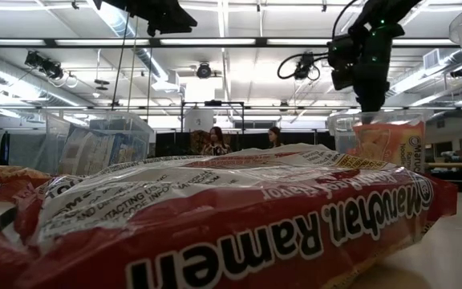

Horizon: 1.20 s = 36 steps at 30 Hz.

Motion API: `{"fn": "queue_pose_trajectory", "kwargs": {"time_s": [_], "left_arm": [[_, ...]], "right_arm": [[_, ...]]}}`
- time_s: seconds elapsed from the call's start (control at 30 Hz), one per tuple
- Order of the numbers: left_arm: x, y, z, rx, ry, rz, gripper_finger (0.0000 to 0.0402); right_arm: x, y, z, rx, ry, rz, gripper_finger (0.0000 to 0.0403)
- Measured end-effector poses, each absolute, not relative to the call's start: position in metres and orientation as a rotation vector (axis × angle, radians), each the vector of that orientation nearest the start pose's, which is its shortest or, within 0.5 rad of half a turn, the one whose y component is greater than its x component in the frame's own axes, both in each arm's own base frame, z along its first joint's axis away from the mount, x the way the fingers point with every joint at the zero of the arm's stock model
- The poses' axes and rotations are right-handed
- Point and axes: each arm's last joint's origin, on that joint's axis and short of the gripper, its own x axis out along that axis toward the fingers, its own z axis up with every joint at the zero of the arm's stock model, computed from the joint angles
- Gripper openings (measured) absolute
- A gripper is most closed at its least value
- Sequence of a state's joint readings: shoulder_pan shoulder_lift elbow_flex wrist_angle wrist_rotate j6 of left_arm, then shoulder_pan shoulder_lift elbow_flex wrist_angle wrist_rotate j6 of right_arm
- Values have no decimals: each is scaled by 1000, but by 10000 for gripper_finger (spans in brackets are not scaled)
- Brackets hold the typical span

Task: Sort Maruchan noodles
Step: Adjust the orange noodle packs in the top right transparent bin

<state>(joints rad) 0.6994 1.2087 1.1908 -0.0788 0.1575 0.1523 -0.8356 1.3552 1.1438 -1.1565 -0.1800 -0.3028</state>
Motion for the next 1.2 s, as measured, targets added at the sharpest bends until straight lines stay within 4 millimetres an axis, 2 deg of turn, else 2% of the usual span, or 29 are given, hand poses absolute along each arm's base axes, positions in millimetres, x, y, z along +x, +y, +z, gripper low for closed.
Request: {"fn": "queue_pose_trajectory", "kwargs": {"time_s": [0.13,0.23,0.43,0.63,0.77,0.93,1.2], "left_arm": [[208,169,397,122,133,533,192],[208,169,397,122,134,532,192],[208,169,397,122,133,532,192],[208,169,397,123,134,533,192],[208,169,397,119,133,533,192],[208,169,397,117,132,533,192],[208,170,397,117,133,540,192]], "right_arm": [[167,-168,267,366,1251,-305,132],[171,-170,260,302,1243,-332,131],[175,-171,260,331,1193,-328,131],[190,-174,240,333,1282,-291,139],[198,-177,234,378,1330,-297,145],[200,-180,225,381,1409,-312,145],[201,-184,222,300,1437,-318,138]]}}
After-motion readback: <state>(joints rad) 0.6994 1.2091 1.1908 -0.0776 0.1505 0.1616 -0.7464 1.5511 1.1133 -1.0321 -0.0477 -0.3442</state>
